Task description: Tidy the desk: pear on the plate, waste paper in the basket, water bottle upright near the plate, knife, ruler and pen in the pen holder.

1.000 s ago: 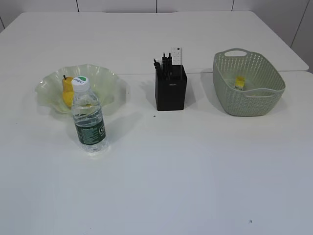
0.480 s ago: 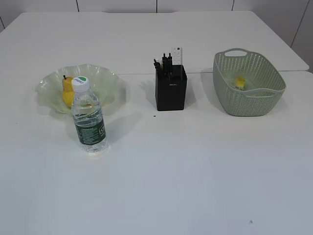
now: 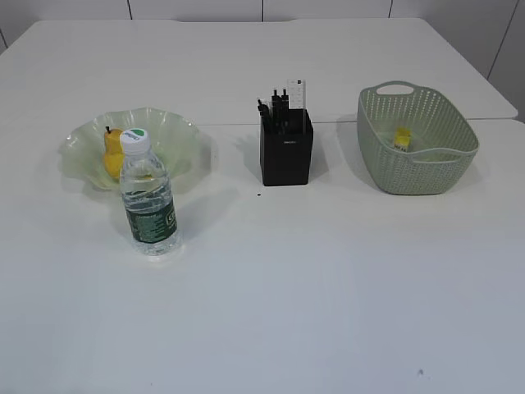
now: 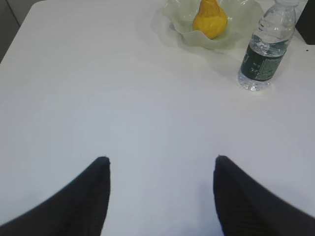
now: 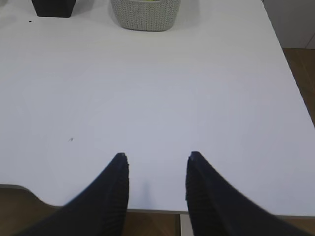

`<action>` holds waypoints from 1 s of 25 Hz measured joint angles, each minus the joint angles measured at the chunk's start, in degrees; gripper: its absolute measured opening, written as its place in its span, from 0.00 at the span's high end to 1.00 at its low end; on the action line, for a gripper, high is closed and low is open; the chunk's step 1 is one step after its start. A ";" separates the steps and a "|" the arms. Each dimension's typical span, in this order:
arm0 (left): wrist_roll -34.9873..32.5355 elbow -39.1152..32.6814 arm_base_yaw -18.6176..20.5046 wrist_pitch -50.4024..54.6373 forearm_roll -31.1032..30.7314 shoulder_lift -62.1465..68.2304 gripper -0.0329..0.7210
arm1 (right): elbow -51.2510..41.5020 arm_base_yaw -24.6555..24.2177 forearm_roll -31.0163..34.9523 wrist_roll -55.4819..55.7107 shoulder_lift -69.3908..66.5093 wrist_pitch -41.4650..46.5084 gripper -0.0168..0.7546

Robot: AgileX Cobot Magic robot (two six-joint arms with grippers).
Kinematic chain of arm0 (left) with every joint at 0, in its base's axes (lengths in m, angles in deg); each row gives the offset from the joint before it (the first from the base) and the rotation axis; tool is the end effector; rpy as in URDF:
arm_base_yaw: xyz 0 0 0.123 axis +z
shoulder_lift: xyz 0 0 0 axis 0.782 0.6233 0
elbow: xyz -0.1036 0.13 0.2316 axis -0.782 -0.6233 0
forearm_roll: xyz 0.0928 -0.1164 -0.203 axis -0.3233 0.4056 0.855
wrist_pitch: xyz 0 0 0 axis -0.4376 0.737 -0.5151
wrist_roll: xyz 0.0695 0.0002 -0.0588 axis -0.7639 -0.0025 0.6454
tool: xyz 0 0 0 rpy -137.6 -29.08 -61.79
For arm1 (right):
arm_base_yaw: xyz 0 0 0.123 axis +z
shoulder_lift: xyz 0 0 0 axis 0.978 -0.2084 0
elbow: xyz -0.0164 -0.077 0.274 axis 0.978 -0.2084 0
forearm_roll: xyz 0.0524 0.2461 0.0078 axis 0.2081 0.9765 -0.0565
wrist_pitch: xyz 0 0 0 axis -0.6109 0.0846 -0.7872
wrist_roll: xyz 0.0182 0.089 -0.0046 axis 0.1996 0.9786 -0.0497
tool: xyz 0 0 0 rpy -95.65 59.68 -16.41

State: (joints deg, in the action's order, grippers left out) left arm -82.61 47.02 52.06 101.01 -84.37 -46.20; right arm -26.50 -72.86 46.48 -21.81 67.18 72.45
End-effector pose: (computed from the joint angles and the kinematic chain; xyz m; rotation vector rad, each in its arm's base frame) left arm -0.0087 0.0015 0.2785 -0.0948 2.0827 -0.0181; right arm -0.0217 -0.0103 0.2755 -0.0766 2.1658 -0.0662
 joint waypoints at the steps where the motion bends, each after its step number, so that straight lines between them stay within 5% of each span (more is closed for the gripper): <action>1: 0.00 0.00 0.00 0.01 0.00 0.00 0.32 | -0.24 0.00 -0.02 0.00 0.00 0.00 0.60; 25: 0.00 0.00 0.00 -0.25 -0.20 0.00 0.24 | -2.62 0.00 2.14 -1.32 0.00 -5.38 0.60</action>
State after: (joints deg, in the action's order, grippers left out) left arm -82.61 47.02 52.06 100.75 -84.57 -46.20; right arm -29.11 -72.86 48.62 -23.13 67.18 67.07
